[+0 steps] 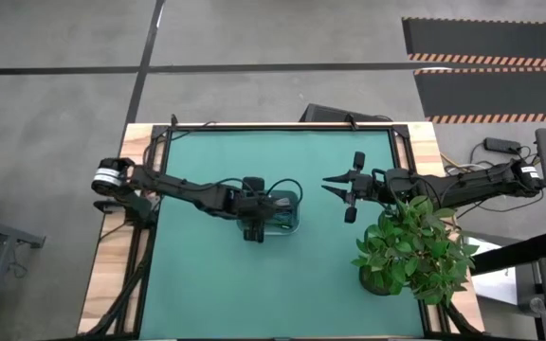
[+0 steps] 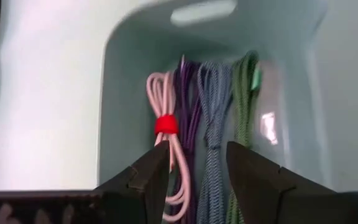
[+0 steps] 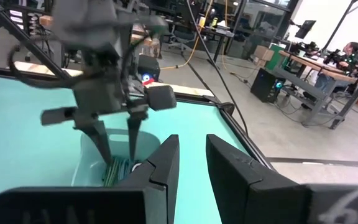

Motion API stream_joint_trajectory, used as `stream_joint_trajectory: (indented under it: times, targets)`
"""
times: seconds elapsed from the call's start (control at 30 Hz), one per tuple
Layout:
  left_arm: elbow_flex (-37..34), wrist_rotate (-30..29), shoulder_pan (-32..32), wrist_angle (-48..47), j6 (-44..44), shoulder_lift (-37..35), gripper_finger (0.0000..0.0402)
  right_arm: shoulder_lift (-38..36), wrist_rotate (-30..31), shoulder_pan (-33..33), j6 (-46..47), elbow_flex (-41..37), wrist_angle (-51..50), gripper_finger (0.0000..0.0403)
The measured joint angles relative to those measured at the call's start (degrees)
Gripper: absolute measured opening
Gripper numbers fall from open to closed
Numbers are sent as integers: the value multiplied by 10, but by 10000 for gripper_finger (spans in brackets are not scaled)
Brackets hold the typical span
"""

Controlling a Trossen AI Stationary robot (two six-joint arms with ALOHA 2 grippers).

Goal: Pick and place USB-C Cables
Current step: Return to Home Position

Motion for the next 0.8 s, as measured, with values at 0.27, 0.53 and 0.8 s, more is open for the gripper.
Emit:
stream_joint_trajectory:
  times: [0.27, 0.53, 0.8]
  targets:
    - [4, -1, -36, 2, -6, -54, 144, -1, -18, 0, -22, 0, 1, 73]
    - [-1, -23, -80, 4, -4, -130, 131, -27, -20, 0, -31, -15, 0, 73]
    - [-30, -34, -114, 36, 0, -188, 79, -85, -47, 0, -31, -50, 1, 73]
